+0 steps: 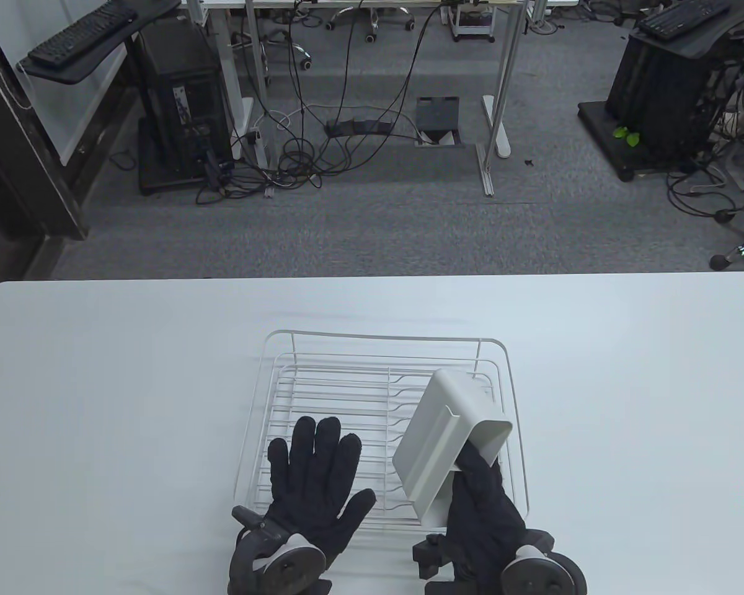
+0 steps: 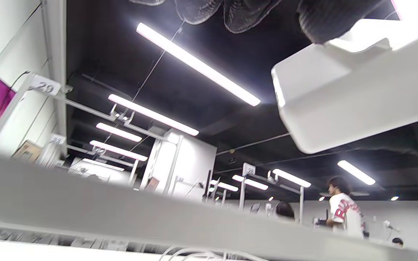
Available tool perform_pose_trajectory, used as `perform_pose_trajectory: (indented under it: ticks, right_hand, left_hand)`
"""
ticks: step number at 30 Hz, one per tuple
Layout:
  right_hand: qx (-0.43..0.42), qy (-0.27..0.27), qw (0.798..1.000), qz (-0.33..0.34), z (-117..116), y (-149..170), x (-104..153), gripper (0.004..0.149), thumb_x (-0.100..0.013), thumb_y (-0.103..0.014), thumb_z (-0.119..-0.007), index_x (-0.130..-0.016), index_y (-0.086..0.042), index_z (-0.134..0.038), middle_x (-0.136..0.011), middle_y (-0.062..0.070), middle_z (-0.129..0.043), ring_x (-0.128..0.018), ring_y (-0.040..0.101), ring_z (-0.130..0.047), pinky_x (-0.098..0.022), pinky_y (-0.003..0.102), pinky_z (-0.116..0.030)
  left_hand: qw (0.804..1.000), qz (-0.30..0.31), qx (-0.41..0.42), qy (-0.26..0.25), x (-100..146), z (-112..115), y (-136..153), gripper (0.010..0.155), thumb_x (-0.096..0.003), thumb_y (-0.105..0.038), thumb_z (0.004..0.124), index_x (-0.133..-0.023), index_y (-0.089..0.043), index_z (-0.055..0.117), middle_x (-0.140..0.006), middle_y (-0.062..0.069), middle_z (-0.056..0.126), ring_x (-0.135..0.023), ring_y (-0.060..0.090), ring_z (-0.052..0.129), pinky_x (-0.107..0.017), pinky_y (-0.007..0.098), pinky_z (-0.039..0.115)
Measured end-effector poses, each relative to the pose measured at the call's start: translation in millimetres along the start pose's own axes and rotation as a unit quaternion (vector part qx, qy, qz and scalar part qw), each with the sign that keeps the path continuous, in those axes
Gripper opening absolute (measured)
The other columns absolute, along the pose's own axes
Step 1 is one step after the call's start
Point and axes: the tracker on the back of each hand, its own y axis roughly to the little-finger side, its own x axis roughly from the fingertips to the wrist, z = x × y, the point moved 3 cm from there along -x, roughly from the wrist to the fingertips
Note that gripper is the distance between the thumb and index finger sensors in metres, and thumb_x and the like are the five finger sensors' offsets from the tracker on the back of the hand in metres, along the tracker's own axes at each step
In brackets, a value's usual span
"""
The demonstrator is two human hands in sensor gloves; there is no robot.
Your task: Hang the cutlery bin on dish rack (Opening facing upward)
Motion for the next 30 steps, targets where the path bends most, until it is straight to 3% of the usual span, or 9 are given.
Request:
perform_pose_trajectory:
  ticks: [13,30]
  right_hand:
    - [0.019,0.052,0.998,-0.042,29.8,22.1,-12.9,0.035,-0.055,-0.02,-0.068,-0.088,-0.029,-0.078,-0.104,0.02,-0.065,-0.083,0.035,-0.087,-0.063,0.05,-0.063]
    - [0.09,0.083,0.991,-0.062,52.2,34.0,-20.9,0.035,-0.053,-0.019,-0.069,-0.085,-0.03,-0.081,-0.104,0.018,-0.067,-0.083,0.036,-0.086,-0.064,0.051,-0.062]
  left_hand:
    - [0.992,-0.075,-0.026,0.095,1.2,25.9,30.9,0.073,-0.0599,-0.064,0.051,-0.118,-0.024,0.032,-0.124,0.01,0.026,-0.111,0.041,0.015,-0.067,0.069,0.011]
    - [0.977,-0.112,-0.038,0.177,5.1,49.6,46.1,0.076,-0.0589,-0.065,0.051,-0.117,-0.021,0.031,-0.123,0.011,0.027,-0.111,0.04,0.016,-0.069,0.067,0.014]
